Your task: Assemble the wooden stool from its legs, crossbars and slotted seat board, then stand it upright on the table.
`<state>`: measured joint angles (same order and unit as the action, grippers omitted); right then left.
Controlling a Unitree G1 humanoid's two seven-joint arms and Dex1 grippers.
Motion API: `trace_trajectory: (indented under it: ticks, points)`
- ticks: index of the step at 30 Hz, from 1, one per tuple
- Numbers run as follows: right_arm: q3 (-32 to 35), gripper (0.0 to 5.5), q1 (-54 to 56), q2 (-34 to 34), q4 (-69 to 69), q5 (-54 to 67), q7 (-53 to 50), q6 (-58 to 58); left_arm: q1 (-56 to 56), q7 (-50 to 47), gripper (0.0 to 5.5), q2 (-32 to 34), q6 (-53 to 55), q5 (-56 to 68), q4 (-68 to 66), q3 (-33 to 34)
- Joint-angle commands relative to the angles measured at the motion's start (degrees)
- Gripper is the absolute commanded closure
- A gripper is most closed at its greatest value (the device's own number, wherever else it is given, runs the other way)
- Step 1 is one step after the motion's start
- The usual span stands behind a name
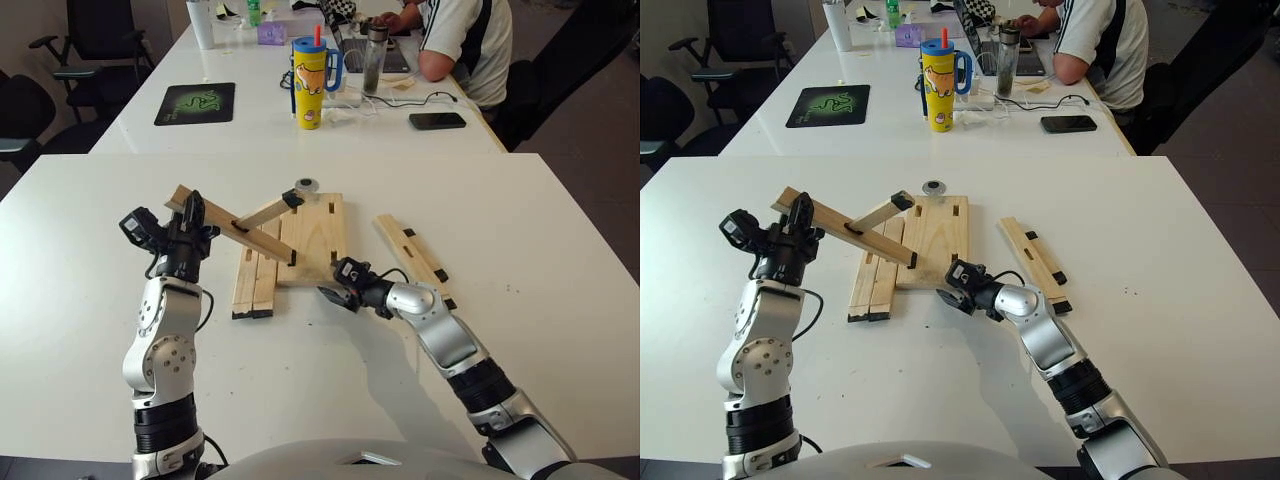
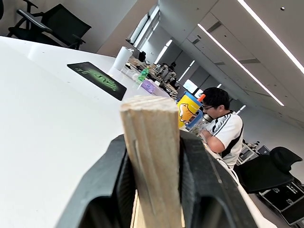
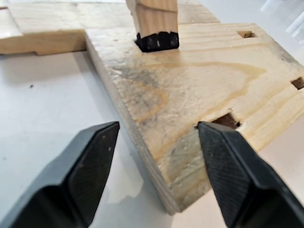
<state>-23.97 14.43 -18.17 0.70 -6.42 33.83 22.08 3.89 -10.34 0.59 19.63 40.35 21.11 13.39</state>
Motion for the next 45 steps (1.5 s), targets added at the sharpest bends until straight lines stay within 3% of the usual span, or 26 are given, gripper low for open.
trace_trajectory:
  ticks: [1, 12, 26, 31, 41, 45]
  points:
    - [-0.03, 2.45, -0.76, 0.4, 1.24, -0.46, -0.57, 1.1, -3.05, -6.4, 4.47, 0.24, 7.55, -5.57, -1.75, -2.4]
    - [0.71, 2.45, -0.22, 3.7, 10.79, 3.71, 0.25, 3.65, -2.47, -10.7, 4.47, 5.59, 18.31, -15.74, 5.98, -12.94]
    - [8.33, 2.45, 0.85, 4.62, 11.1, 5.09, -4.4, 0.3, -0.42, -18.71, 4.47, 0.36, 24.97, -24.32, 4.48, -16.95]
    - [10.14, 2.45, 1.0, 4.26, 11.09, 5.8, -4.81, -0.11, 0.11, -16.06, 4.47, 0.17, 22.95, -27.77, 3.32, -20.98]
    - [15.29, 2.45, -6.55, -6.52, 10.65, 5.33, -1.92, 5.59, -0.03, -12.78, 4.47, 0.14, 16.62, -34.72, 4.75, -22.16]
    - [17.3, 2.45, -6.08, -7.73, 6.9, 4.79, -3.64, 4.29, 0.18, -9.8, 4.47, 1.17, 11.66, -37.27, 5.76, -23.12]
